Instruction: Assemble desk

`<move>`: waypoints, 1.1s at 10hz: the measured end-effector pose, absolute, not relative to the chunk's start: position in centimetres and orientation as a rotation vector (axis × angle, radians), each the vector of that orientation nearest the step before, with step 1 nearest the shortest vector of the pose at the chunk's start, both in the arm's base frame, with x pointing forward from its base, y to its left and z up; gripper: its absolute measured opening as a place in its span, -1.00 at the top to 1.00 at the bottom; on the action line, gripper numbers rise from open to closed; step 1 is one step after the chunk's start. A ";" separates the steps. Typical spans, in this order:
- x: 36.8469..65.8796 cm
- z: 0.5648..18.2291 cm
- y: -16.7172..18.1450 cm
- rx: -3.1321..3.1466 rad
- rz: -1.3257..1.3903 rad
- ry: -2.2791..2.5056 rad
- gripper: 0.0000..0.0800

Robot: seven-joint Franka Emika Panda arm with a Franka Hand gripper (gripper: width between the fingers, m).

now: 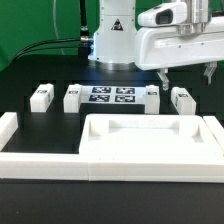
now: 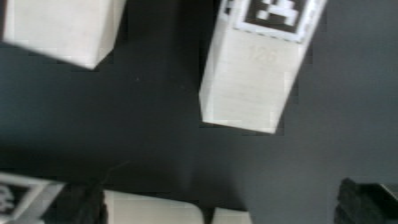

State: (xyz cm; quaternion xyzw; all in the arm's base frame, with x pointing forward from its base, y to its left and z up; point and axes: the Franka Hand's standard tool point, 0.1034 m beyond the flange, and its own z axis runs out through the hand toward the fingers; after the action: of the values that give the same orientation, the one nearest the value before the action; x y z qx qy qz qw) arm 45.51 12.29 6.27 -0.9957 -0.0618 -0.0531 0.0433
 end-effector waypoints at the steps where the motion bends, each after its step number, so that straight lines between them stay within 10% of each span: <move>1: 45.4 6.2 12.3 -3.046 -0.147 -0.183 -0.62; 11: 43.4 4.8 13.1 -3.021 0.722 -0.095 -0.62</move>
Offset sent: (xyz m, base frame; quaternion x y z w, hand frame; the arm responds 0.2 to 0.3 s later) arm -0.0014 -0.0138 -0.0129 -0.0978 -0.0514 0.1024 0.9886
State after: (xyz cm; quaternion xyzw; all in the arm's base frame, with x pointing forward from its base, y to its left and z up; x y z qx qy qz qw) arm 43.38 13.13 4.78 -0.9720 -0.0307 0.2323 0.0169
